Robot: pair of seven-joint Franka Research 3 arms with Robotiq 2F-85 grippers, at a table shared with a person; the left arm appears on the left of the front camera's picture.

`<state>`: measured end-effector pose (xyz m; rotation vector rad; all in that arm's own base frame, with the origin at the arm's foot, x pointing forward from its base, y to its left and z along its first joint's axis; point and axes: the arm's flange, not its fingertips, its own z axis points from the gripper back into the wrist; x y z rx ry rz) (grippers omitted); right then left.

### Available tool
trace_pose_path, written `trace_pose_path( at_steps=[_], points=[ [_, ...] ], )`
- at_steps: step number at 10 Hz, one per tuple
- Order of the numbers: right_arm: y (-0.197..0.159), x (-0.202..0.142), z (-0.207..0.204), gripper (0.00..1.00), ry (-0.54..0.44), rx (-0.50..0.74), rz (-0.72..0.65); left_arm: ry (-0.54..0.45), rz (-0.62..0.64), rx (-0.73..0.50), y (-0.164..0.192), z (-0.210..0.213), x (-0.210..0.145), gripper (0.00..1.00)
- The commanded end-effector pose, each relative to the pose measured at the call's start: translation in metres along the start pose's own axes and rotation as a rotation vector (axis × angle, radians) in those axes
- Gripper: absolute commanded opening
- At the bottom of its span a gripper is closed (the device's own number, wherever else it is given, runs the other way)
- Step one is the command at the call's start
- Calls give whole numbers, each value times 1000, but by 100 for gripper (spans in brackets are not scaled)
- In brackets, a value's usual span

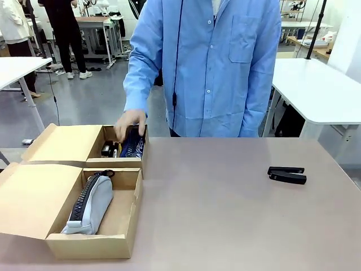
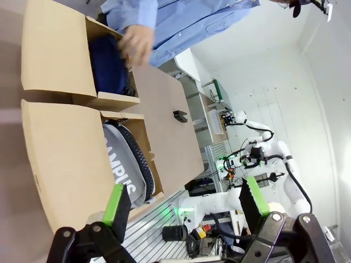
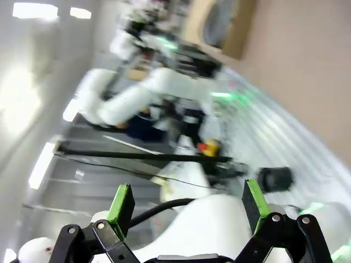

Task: Place items inside the box.
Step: Pick up a Pencil pouch or Stapler and place it inside the Mailer Box closest to the robot.

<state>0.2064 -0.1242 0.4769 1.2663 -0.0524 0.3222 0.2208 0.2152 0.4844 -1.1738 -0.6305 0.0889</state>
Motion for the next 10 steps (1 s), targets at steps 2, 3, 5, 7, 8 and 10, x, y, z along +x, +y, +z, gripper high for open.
trace_pose_path(
  at_steps=[2, 3, 5, 7, 8, 10],
  points=[
    [-32, 118, -18, 100, 171, -723, 280, -15, -17, -25, -2, 0, 1, 100],
    [-36, 140, -32, 100, 204, -790, 372, -15, -17, -25, -2, 0, 1, 100],
    [-30, 138, -46, 100, 305, -438, 127, -15, -17, -25, -2, 0, 1, 100],
    [-32, 161, -59, 100, 287, -585, 251, -15, -17, -25, -2, 0, 1, 100],
    [-26, 159, -72, 100, 526, -720, 408, -15, -17, -25, -2, 0, 1, 100],
    [-53, 213, -77, 100, 504, -830, 600, -15, -17, -25, -2, 0, 1, 100]
  ],
)
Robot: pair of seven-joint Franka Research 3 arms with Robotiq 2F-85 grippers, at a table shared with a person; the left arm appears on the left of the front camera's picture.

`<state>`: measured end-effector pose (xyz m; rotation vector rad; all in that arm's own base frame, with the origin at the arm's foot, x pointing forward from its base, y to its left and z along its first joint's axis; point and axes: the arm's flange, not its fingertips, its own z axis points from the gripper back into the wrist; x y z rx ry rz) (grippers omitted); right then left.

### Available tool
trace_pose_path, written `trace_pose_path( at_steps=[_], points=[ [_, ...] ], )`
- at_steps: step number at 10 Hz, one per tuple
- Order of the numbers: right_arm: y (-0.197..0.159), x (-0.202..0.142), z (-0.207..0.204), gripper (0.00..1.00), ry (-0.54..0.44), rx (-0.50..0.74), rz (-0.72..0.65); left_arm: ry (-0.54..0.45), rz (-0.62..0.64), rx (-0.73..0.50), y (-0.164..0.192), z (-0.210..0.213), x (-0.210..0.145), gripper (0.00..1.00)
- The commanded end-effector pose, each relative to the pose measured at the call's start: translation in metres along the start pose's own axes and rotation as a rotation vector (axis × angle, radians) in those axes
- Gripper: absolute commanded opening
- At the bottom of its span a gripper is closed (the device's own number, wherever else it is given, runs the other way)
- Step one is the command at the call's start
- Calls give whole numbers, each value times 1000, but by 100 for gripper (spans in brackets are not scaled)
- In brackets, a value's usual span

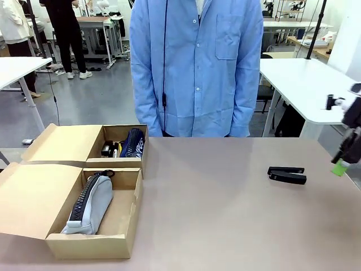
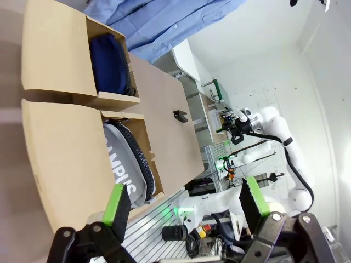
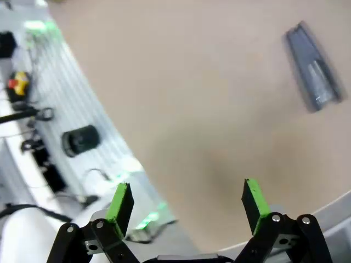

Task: Place items inside the box.
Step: Pick up a Pencil pouch or Stapler and place it inside the Mailer Box closest to the robot.

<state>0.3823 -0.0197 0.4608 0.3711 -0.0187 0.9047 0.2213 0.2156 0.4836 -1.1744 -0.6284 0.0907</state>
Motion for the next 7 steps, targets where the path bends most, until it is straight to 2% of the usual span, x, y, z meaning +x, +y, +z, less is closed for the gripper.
trace_pose_path(
  at_steps=[1, 2, 3, 7],
  points=[
    [-51, 35, -11, 100, -76, -214, 156, -15, -20, -26, -3, 0, 1, 100],
    [-65, 49, -17, 100, -122, -262, 205, -15, -20, -26, -3, 0, 1, 100],
    [-80, 58, -26, 100, -118, -270, 224, -15, -20, -26, -3, 0, 1, 100],
    [-115, 86, -82, 100, -11, -218, 407, -15, -20, -26, -3, 0, 1, 100]
  ],
)
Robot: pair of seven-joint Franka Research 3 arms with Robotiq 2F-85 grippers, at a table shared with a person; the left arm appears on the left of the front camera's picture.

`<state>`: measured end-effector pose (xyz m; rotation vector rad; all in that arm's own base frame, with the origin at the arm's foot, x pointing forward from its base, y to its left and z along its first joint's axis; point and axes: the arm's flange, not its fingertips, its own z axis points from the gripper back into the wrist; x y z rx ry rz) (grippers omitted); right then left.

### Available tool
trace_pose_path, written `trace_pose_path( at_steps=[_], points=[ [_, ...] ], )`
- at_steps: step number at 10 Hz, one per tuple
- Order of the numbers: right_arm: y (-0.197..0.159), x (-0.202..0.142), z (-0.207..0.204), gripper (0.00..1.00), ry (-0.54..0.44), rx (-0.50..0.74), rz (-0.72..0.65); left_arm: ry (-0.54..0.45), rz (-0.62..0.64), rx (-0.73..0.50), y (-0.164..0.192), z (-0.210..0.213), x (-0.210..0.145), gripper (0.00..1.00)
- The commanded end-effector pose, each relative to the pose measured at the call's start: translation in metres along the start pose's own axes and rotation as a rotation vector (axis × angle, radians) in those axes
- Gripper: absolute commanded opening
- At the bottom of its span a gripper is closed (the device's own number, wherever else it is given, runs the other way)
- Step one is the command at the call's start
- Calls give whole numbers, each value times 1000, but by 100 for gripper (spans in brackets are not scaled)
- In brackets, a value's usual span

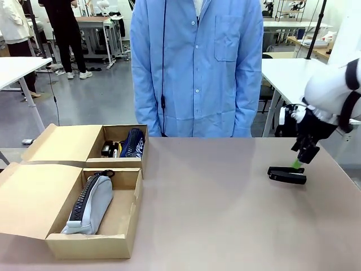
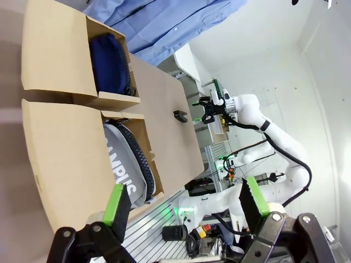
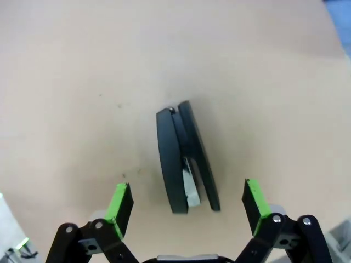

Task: Place items inside the box.
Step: Pick up a Pencil pouch or Stapler and place it inside the Mailer Box closest to the robot.

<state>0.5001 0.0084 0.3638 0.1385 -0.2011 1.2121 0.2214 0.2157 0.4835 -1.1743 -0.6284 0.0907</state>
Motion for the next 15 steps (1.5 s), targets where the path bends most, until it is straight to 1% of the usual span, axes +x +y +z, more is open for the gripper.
trace_pose_path(
  at_steps=[1, 4, 5, 10, 11, 12, 13, 15],
  points=[
    [-17, 7, -15, 100, -5, 38, 102, -15, -20, -26, -3, 0, 1, 100],
    [-23, 7, -48, 100, 53, 59, 168, -15, -20, -26, -3, 0, 1, 100],
    [-25, 6, -56, 100, 73, 93, 178, -15, -20, -26, -3, 0, 1, 100],
    [-24, 3, -62, 100, 99, 141, 158, -15, -20, -26, -3, 0, 1, 100],
    [-23, 3, -62, 41, 104, 178, 155, -15, -20, -26, -3, 0, 1, 100],
    [-23, 2, -62, 41, 105, 188, 153, -15, -20, -26, -3, 0, 1, 100],
    [-23, 1, -63, 0, 107, 190, 153, -15, -20, -26, -3, 0, 1, 100],
    [-23, -1, -64, 0, 114, 204, 148, -15, -20, -26, -3, 0, 1, 100]
  ],
)
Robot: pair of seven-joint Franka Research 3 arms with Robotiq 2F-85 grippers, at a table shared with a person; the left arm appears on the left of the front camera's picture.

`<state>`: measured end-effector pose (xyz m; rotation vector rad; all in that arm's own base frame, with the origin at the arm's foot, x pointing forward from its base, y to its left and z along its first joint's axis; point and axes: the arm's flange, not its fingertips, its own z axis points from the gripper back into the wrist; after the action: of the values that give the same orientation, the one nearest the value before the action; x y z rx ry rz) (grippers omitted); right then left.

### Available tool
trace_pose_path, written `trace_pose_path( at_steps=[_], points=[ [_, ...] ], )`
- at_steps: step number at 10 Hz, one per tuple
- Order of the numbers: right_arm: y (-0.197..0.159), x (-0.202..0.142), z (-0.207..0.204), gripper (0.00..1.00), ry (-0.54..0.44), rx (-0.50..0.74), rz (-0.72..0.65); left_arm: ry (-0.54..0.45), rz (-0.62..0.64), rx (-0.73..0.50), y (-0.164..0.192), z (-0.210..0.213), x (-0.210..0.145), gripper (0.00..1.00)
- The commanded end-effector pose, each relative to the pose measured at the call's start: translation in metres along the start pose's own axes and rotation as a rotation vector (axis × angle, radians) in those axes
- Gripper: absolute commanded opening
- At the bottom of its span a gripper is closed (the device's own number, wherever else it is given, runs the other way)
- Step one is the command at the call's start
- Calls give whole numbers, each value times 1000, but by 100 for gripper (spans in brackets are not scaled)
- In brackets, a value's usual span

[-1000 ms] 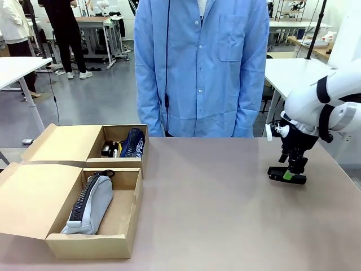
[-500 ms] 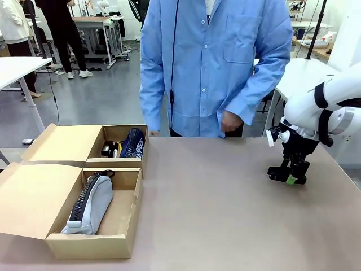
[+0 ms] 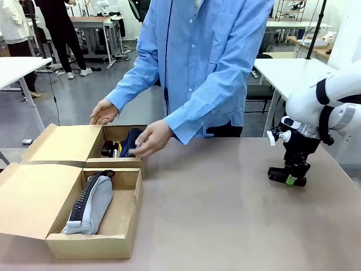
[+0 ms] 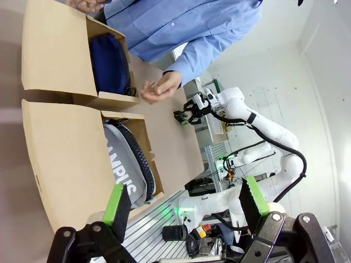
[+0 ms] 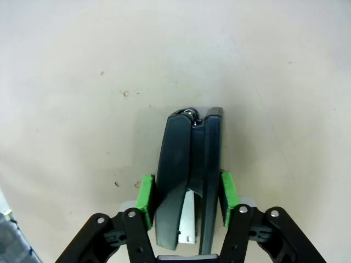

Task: Place items inside the box.
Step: Pick up a Pencil pouch or Stapler and place it inside the Mailer Box closest to the robot.

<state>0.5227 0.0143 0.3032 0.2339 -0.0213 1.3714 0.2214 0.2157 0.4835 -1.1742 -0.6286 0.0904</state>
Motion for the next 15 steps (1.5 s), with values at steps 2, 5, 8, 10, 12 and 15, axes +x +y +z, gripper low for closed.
trace_pose_path(
  at_steps=[2, 5, 8, 10, 12, 15],
  points=[
    [-1, -1, 3, 4, 33, 43, 0, -15, -20, -26, -3, 0, 1, 100],
    [9, -1, 16, 0, 25, 63, -32, -15, -20, -26, -3, 0, 1, 100],
    [67, 16, 82, 0, -359, 336, -378, -15, -20, -26, -3, 0, 1, 100],
    [113, 36, 113, 0, -623, 539, -485, -15, -20, -26, -3, 0, 1, 100],
    [151, 66, 119, 0, -734, 686, -482, -15, -20, -26, -3, 0, 1, 100],
    [180, 102, 103, 0, -501, 757, -363, -15, -20, -26, -3, 0, 1, 100]
  ],
)
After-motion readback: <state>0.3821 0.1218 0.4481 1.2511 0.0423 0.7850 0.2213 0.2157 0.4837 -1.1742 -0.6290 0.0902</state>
